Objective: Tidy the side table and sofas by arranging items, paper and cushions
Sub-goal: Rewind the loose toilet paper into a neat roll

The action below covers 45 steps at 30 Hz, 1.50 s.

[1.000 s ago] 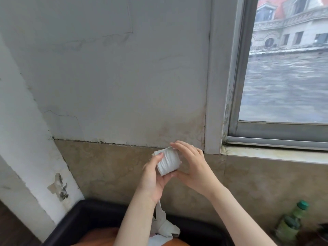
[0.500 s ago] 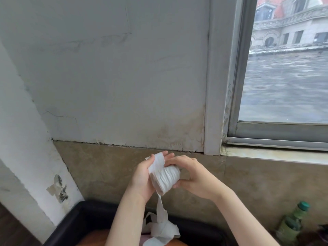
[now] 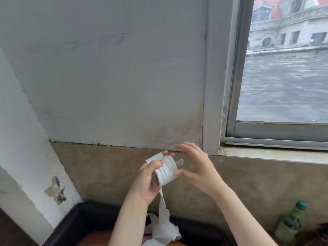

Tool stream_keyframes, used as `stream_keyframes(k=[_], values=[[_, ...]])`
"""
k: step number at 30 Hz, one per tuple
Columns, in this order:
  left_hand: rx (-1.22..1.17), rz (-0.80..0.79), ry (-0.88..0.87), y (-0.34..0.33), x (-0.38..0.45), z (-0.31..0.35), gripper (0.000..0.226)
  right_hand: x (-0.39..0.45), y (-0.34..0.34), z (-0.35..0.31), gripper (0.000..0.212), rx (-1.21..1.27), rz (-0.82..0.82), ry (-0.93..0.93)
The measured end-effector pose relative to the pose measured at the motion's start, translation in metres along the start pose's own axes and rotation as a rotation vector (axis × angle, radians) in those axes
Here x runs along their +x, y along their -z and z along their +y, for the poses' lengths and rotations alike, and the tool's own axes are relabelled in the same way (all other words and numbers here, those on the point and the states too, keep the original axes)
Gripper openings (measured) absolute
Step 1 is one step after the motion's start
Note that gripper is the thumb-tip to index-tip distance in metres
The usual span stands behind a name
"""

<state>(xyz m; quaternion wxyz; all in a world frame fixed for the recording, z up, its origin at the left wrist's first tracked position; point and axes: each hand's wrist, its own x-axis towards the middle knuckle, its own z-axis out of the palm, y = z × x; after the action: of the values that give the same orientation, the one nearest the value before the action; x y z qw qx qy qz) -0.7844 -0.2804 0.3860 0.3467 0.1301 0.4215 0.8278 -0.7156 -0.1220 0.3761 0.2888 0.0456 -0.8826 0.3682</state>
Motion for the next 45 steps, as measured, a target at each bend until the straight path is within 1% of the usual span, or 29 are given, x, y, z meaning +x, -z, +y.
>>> stream_keyframes(k=[2,4,6,7,9,11,14,17,21,22,24,27,30,32,34,36,37,39,41,42,45], values=[[-0.063,0.037,-0.004,-0.002,0.000,0.000,0.056,-0.004,0.000,0.002,0.072,-0.055,0.062,0.048],[-0.064,0.070,0.008,-0.004,0.000,-0.001,0.051,-0.006,-0.007,-0.001,0.077,-0.208,0.059,0.147],[-0.068,0.096,0.037,-0.009,-0.002,-0.002,0.038,-0.006,-0.018,-0.005,0.072,-0.291,0.061,0.236],[-0.100,0.105,0.049,-0.010,-0.001,-0.003,0.035,-0.006,-0.022,-0.006,0.068,-0.291,0.073,0.249],[-0.154,0.115,0.083,-0.010,-0.001,-0.002,0.039,-0.006,-0.023,-0.006,0.061,-0.269,0.076,0.247],[-0.152,0.106,0.128,-0.007,-0.001,0.002,0.042,-0.008,-0.022,-0.005,0.055,-0.247,0.044,0.263],[-0.113,0.100,0.175,-0.004,0.001,0.006,0.048,-0.010,-0.022,-0.006,0.053,-0.188,-0.001,0.266],[-0.111,0.080,0.174,-0.008,0.001,0.006,0.048,-0.012,-0.024,-0.011,0.054,-0.128,-0.012,0.283],[-0.085,0.085,0.152,-0.009,0.002,0.006,0.050,-0.016,-0.026,-0.012,0.046,-0.094,0.054,0.310],[-0.058,0.082,0.150,-0.011,0.001,0.007,0.051,-0.016,-0.025,-0.011,0.045,-0.074,0.080,0.294],[-0.008,0.066,0.140,-0.011,0.000,0.007,0.053,-0.016,-0.022,-0.007,0.045,0.059,0.091,0.173],[0.072,0.034,0.135,-0.010,0.001,0.005,0.055,-0.012,-0.017,-0.007,0.041,0.258,-0.037,-0.051],[0.126,0.015,0.127,-0.007,0.001,0.004,0.061,-0.010,-0.015,-0.012,0.037,0.208,-0.168,-0.140],[0.170,-0.008,0.086,-0.005,0.000,0.003,0.070,-0.010,-0.013,-0.017,0.035,0.133,-0.202,-0.157],[0.209,-0.052,0.070,-0.004,-0.002,0.002,0.082,-0.010,-0.012,-0.020,0.035,0.085,-0.172,-0.132],[0.188,-0.090,0.070,-0.002,-0.003,0.000,0.082,-0.010,-0.014,-0.021,0.034,0.055,-0.167,-0.095],[0.166,-0.099,0.067,-0.001,-0.003,0.000,0.083,-0.009,-0.014,-0.020,0.034,0.073,-0.183,-0.097],[0.108,-0.091,0.074,-0.003,-0.004,-0.001,0.084,-0.010,-0.014,-0.016,0.044,0.223,-0.206,-0.119],[0.054,-0.013,0.108,-0.008,-0.008,0.001,0.073,-0.010,-0.010,-0.013,0.056,0.407,-0.229,-0.115],[0.037,0.022,0.140,-0.009,-0.008,0.001,0.070,-0.010,-0.008,-0.013,0.060,0.457,-0.242,-0.104],[0.051,0.067,0.184,-0.010,-0.004,-0.001,0.065,-0.008,-0.004,-0.014,0.063,0.460,-0.315,-0.103]])
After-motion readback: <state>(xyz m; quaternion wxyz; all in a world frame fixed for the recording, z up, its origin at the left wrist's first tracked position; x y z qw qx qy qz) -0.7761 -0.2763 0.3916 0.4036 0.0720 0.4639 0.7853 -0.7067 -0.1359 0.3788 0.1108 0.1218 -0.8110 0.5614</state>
